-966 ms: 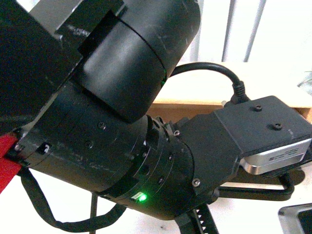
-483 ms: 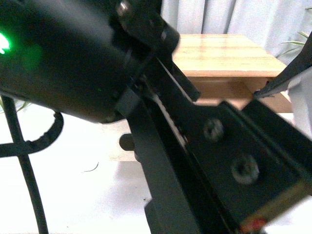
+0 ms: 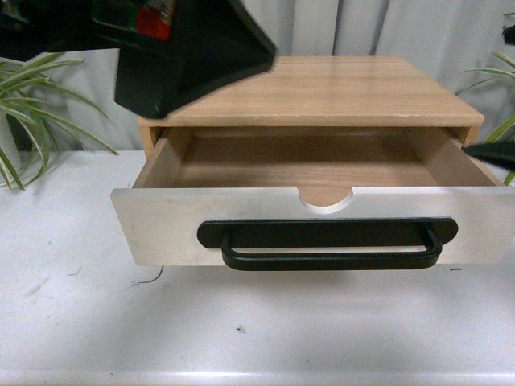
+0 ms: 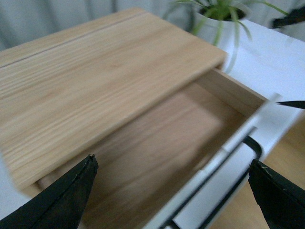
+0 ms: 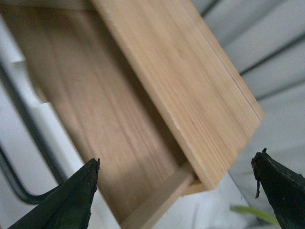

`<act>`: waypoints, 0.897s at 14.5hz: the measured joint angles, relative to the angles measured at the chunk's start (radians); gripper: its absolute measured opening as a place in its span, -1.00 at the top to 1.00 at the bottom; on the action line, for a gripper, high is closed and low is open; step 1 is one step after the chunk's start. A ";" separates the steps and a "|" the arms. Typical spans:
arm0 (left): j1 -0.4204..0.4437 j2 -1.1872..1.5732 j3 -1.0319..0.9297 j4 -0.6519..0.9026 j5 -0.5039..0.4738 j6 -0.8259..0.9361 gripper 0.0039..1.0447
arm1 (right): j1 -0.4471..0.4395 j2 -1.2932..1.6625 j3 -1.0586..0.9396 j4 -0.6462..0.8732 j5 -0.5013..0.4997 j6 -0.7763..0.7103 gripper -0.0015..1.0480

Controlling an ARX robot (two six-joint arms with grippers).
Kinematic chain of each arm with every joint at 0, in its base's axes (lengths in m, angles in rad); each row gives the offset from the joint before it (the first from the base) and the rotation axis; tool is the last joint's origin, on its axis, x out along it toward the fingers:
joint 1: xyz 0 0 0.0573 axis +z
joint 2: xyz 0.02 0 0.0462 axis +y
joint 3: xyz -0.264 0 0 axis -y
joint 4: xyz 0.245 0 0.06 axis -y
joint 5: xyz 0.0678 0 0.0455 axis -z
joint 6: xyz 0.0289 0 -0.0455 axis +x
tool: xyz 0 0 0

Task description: Pull drawer

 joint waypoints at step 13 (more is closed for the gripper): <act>0.293 -0.114 -0.423 0.645 -0.416 -0.219 -0.17 | -0.108 -0.010 -0.315 0.636 0.447 0.894 -0.34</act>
